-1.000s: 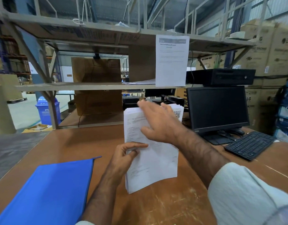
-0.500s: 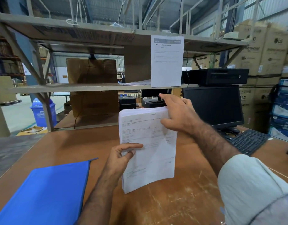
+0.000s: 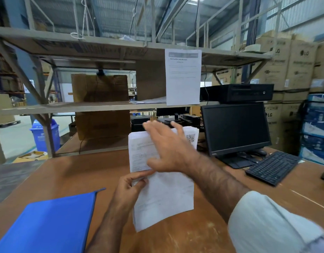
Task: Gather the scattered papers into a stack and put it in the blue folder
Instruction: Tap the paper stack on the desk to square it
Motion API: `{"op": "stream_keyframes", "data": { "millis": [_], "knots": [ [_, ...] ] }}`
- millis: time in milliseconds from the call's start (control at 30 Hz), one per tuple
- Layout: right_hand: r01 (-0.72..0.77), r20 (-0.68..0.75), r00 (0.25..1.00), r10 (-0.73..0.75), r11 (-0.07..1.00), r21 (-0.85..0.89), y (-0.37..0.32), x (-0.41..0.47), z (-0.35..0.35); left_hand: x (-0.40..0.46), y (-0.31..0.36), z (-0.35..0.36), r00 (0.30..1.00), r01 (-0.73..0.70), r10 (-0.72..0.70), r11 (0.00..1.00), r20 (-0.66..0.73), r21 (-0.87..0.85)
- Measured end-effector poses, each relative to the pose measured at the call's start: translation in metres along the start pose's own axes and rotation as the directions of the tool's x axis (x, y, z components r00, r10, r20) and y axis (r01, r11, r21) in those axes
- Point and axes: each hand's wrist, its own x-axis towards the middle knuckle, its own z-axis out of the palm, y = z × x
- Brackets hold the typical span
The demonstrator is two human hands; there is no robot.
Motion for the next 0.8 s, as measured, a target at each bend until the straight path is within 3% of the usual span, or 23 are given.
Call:
{"op": "stream_keyframes", "data": {
  "millis": [67,167,333,400,467,533,567,600,700,800],
  "knots": [
    [0.071,0.005,0.997,-0.071,0.997,-0.011,-0.017,0.005,0.004,0.001,0.000,0.003,1.000,0.012,-0.012,1.000,-0.012,-0.008],
    [0.037,0.019,0.999,-0.037,0.998,-0.047,-0.012,0.011,0.005,0.002,-0.001,0.004,1.000,-0.004,0.004,1.000,0.001,0.000],
    [-0.213,0.098,0.970,0.220,0.974,-0.084,0.055,0.002,-0.003,0.005,0.001,0.005,1.000,-0.018,0.019,0.999,0.014,-0.049],
    [-0.355,0.078,0.932,0.353,0.935,0.002,0.085,-0.008,-0.004,0.004,0.001,0.005,1.000,-0.017,0.018,0.997,0.014,-0.081],
    [-0.482,0.122,0.874,0.471,0.804,0.348,0.110,-0.022,0.003,0.003,0.000,0.005,1.000,-0.009,0.010,0.994,0.013,-0.108],
    [-0.535,0.278,0.810,0.515,0.458,0.710,0.122,-0.035,0.025,0.004,-0.002,0.004,1.000,0.007,-0.008,0.993,-0.004,-0.119],
    [-0.543,0.350,0.798,0.490,0.336,0.770,0.120,-0.043,0.040,0.005,-0.004,0.004,1.000,0.008,-0.009,0.995,-0.017,-0.095],
    [-0.553,0.383,0.797,0.467,0.311,0.772,0.115,-0.052,0.059,0.006,-0.005,0.005,0.999,-0.004,0.002,0.999,-0.040,-0.048],
    [-0.489,0.310,0.826,0.471,0.324,0.810,0.092,-0.068,0.107,0.010,-0.008,0.012,0.990,-0.058,0.073,0.991,-0.122,0.123],
    [-0.409,0.144,0.842,0.520,0.441,0.799,0.077,-0.061,0.111,0.020,-0.004,0.019,0.974,-0.120,0.162,0.962,-0.161,0.244]
  ]
}}
